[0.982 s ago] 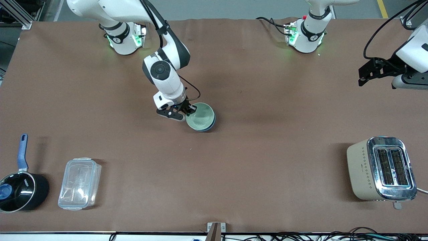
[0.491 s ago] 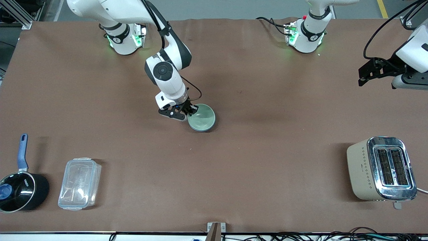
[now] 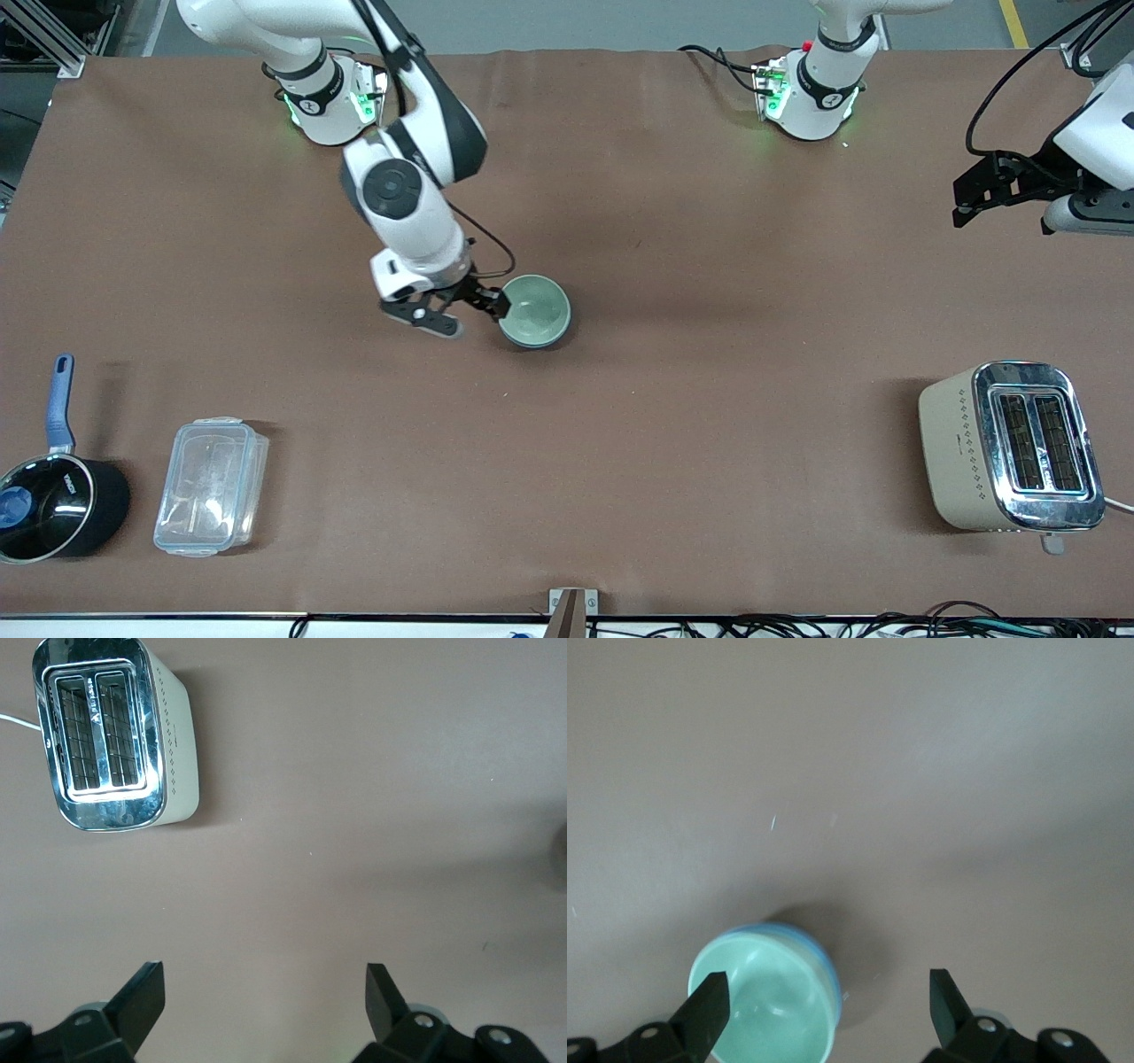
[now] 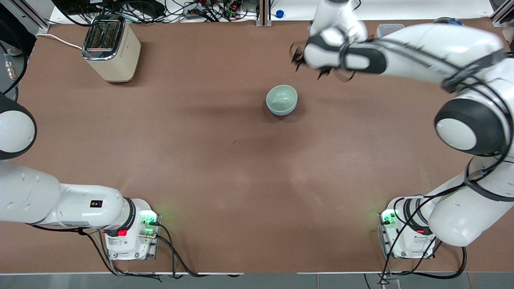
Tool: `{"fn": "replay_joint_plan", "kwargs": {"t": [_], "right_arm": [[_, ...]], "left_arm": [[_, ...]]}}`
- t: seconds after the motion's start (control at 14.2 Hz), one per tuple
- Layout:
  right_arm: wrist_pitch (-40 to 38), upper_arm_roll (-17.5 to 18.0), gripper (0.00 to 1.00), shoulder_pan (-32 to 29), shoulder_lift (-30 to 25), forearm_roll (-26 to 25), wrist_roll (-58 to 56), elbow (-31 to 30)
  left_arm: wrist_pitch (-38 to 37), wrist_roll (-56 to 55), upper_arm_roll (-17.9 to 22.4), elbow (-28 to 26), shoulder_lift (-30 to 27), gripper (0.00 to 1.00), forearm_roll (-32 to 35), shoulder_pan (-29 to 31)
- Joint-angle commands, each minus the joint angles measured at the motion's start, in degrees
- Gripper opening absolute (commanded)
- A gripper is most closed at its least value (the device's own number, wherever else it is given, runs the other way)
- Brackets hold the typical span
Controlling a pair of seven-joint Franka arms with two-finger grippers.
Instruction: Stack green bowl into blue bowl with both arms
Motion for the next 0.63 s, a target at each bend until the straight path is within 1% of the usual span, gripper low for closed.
{"fn": "replay_joint_plan", "kwargs": {"t": [0.0, 0.28, 0.42, 0.56], "right_arm": [[-10.23, -3.71, 1.0, -1.4, -5.52, -5.06, -3.8, 3.52], [-21.83, -11.79, 1.0, -3.42, -12.81, -5.25, -17.42, 7.56], [-29.04, -16.35, 1.0, -3.51, -14.32, -5.34, -21.39, 12.21], [-35.37, -20.23, 1.0, -3.6, -14.15, -5.34, -26.74, 18.01]], "left_arm": [[0.29, 0.78, 0.46, 0.07, -0.75, 1.0, 0.13, -0.26], [0.29, 0.95, 0.46, 0.77, 0.13, 1.0, 0.05, -0.17], [-0.14, 0.95, 0.37, 0.43, 0.13, 1.0, -0.57, -0.17], [-1.63, 0.69, 0.46, 0.16, 0.22, 1.0, -0.66, -0.17]]}}
